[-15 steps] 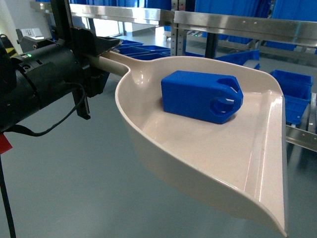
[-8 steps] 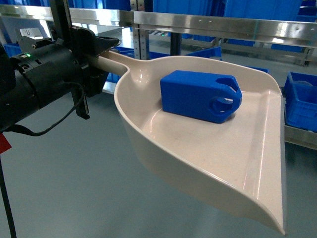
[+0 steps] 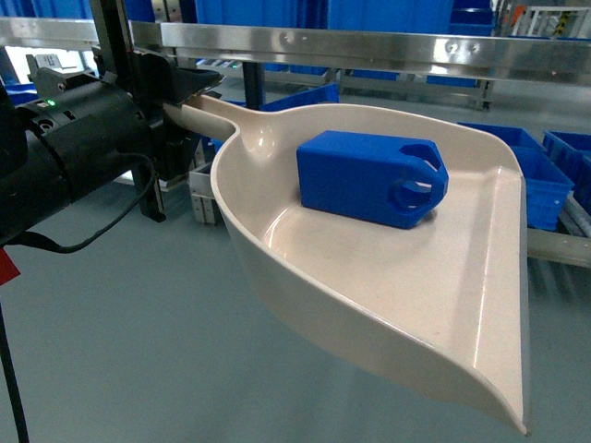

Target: Place part in tray to right shelf

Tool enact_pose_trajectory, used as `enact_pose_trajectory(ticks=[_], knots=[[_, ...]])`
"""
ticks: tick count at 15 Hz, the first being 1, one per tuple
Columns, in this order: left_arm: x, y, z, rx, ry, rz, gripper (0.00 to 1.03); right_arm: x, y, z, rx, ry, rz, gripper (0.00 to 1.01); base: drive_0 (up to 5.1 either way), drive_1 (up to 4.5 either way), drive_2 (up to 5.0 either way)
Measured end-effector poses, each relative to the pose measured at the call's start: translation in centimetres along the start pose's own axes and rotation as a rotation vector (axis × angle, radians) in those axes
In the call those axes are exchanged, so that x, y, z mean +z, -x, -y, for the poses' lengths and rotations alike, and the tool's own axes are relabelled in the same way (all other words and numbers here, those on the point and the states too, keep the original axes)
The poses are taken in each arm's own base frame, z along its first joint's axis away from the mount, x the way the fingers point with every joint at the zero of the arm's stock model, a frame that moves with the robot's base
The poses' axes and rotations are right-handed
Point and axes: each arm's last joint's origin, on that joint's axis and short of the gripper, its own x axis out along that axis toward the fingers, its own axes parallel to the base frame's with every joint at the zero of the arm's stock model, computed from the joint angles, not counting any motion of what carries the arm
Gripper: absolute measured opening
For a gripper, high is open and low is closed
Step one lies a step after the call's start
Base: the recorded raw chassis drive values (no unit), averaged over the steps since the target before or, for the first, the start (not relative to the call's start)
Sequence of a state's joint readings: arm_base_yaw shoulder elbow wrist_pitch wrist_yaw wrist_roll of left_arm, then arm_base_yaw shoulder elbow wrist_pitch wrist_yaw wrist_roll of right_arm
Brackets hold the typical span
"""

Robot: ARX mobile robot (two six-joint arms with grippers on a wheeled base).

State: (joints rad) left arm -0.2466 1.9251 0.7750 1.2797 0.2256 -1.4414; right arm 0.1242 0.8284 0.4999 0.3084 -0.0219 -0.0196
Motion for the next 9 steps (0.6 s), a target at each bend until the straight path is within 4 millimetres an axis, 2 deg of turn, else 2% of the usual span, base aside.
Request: enact_pose_trajectory(ticks=[9], knots=[[0.07, 0.01, -0.01, 0.0, 0.0, 0.003, 0.12, -0.02, -0.01, 0.0, 0.0, 0.0, -0.001, 0.98, -1.6, -1.61, -1.6]])
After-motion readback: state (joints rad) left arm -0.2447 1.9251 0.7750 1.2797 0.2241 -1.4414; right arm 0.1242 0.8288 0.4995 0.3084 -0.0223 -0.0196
